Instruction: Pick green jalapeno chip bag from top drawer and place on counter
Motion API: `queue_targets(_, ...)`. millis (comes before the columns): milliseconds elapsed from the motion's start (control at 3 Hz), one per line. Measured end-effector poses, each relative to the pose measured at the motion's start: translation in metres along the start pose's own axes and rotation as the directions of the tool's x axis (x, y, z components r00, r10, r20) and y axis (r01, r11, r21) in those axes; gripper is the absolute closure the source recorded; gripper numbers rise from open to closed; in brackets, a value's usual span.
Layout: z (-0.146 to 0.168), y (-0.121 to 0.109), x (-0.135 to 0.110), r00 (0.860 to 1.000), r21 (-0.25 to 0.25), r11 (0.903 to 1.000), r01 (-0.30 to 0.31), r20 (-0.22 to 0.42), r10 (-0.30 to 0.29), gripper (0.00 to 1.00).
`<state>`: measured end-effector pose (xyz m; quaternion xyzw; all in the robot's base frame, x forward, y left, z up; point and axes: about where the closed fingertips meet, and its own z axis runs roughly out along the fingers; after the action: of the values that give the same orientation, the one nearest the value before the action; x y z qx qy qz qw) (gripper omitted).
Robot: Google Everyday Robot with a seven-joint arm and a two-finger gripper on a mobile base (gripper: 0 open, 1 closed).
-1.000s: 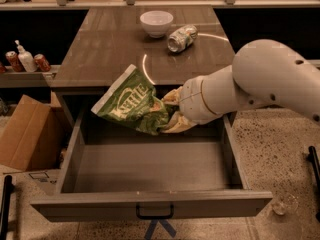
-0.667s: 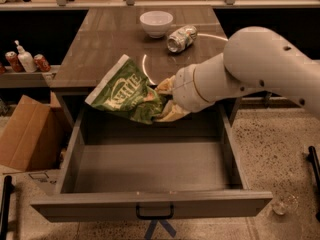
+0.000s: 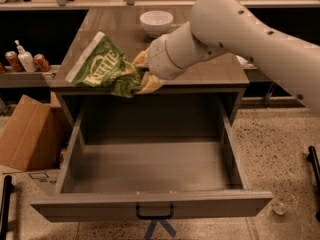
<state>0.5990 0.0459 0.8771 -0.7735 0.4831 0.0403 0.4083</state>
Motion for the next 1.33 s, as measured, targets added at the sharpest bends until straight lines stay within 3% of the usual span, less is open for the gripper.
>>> queue_targets(667, 0.053, -0.059, -0.009, 0.999, 0.049, 0.9988, -0.009, 0.054, 0.006, 1.0)
queue_targets(1333, 0.089, -0.098, -0.019, 0.993, 0.081, 0.9951, -0.057, 0.11, 0.048, 0.59)
